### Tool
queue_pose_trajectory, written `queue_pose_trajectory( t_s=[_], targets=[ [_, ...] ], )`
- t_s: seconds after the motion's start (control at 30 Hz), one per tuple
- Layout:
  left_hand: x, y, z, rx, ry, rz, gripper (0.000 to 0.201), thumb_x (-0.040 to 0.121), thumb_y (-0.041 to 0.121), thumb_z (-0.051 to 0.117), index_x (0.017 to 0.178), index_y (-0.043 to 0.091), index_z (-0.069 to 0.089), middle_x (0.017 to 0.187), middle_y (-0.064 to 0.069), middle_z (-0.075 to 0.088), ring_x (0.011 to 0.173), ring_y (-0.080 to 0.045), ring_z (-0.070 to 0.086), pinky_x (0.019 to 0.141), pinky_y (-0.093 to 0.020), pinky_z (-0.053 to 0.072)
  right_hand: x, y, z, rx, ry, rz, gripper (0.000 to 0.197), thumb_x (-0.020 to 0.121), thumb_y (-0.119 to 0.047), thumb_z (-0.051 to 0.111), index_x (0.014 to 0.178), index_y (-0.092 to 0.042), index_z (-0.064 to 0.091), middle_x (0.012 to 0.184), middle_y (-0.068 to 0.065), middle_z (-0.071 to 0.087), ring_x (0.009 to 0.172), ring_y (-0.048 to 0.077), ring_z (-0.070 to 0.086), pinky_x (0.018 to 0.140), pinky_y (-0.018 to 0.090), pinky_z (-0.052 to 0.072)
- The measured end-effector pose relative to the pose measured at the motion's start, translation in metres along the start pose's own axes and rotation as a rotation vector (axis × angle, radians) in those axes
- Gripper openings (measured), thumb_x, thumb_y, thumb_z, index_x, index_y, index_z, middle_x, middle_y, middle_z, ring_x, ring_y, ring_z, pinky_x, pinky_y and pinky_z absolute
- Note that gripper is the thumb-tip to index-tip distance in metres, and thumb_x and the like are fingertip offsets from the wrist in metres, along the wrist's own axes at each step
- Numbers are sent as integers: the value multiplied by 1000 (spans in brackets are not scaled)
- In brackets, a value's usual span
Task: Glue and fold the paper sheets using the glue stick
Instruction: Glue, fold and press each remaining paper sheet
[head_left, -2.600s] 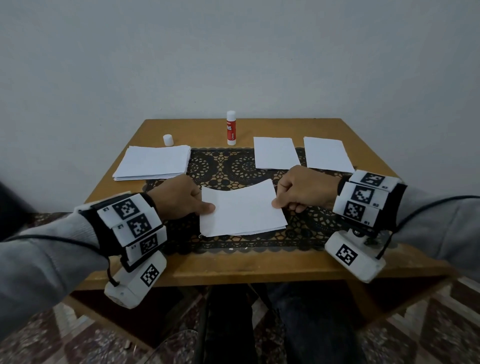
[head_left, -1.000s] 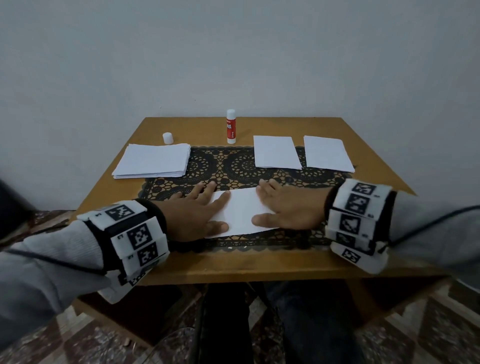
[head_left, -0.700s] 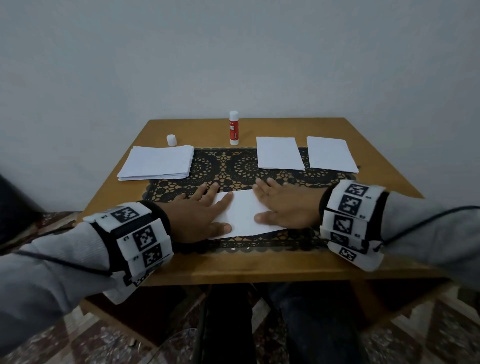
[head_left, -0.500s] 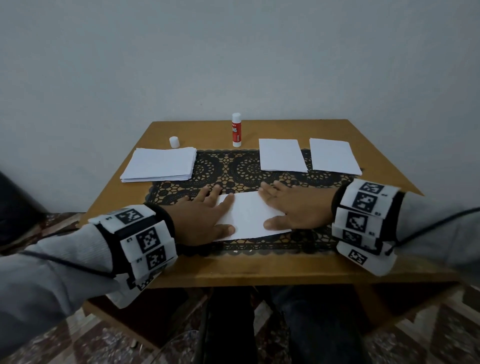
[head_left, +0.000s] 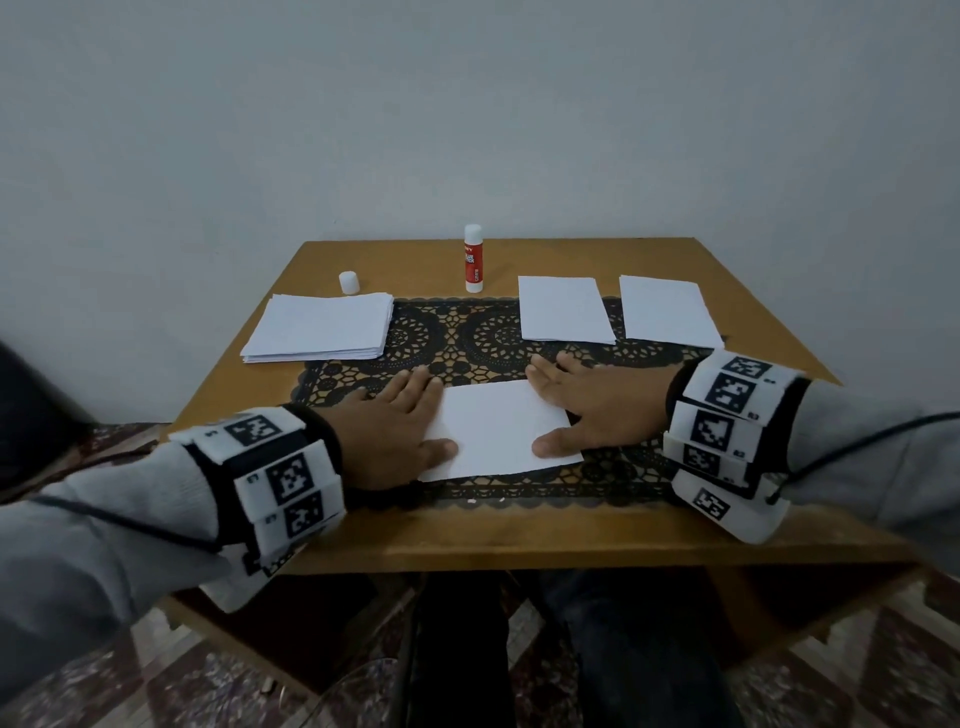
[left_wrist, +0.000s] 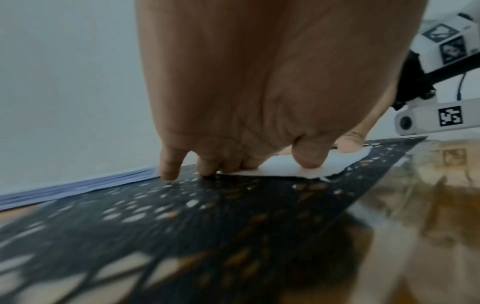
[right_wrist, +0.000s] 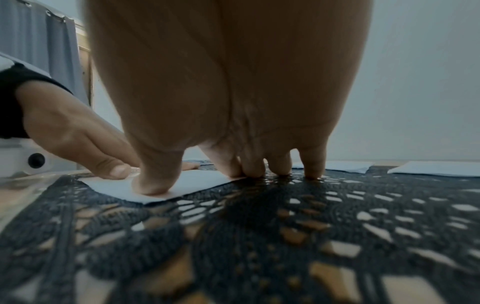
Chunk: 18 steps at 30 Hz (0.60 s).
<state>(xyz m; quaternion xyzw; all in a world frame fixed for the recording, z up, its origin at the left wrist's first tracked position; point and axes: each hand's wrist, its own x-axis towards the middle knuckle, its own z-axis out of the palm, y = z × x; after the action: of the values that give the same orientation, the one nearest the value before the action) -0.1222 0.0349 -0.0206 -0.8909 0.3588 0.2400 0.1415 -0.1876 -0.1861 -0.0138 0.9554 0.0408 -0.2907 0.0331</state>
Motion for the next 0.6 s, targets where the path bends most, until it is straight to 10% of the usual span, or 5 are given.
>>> queue_pose_trajectory(
  t_s=[0.3, 0.6],
  targets=[
    [-2, -2, 4, 8, -5, -2, 76, 97, 57, 15, 148, 16, -23, 154, -3, -30, 144, -18, -20, 119, -50, 5, -23, -65, 15, -122, 6, -210, 91, 91, -69, 21, 151, -12, -17, 158, 5, -24, 146, 21, -19, 122, 41, 0],
    [-4, -20, -11, 13, -46, 66, 71, 101, 44, 32, 150, 25, -17, 156, 5, -25, 146, -12, -12, 117, -38, 10, 0, -65, -1, -79, 35, -86, 75, 102, -49, 25, 152, -9, -13, 160, 7, -20, 147, 28, -15, 121, 44, 7]
  ],
)
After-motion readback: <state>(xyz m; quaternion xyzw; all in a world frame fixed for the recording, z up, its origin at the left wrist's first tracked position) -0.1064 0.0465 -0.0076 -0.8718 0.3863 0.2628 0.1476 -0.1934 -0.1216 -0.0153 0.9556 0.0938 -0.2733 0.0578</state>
